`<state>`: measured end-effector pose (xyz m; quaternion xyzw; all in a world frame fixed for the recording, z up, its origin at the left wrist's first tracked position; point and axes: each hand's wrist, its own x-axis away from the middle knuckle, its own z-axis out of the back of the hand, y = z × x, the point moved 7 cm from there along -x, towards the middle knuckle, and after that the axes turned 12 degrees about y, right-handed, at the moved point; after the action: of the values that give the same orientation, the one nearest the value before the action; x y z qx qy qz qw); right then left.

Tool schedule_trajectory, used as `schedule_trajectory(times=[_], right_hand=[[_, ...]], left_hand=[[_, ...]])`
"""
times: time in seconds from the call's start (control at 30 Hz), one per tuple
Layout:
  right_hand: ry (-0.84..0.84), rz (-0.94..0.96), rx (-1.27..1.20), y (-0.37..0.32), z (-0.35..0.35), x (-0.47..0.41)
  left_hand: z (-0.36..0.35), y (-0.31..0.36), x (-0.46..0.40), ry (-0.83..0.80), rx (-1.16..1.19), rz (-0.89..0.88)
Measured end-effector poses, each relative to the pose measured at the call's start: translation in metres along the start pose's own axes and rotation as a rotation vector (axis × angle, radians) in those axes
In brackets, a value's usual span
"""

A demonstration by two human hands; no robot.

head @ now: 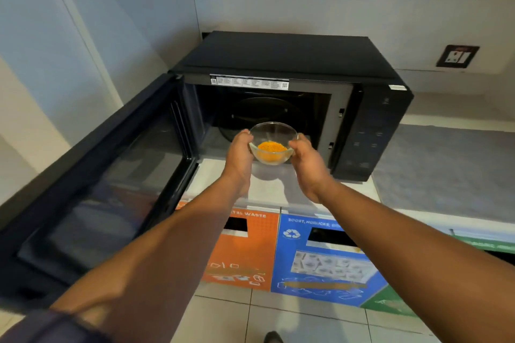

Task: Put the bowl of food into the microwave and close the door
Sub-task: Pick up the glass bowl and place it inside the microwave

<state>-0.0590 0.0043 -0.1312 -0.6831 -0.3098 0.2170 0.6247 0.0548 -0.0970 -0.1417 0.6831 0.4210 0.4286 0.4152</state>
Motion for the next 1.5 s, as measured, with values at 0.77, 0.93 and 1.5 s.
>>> schedule_trajectory(times=[0.77,0.93,1.5], right_hand=[[-0.008,-0.099,-0.057,0.043,-0.057,-0.211],[-0.007,-0.096,-0.001,0.041,-0.061,-0.212],[-0.109,0.131,0.286,-0.013,-0.046,-0.086]], left_hand=[[-0.053,-0.003,-0.205,-0.028,-0.018,-0.076],[-0.049,0.001,-0.203,-0.016,-0.009,-0.093],[0.008,0.040,-0.079,0.099,-0.483,-0.249]])
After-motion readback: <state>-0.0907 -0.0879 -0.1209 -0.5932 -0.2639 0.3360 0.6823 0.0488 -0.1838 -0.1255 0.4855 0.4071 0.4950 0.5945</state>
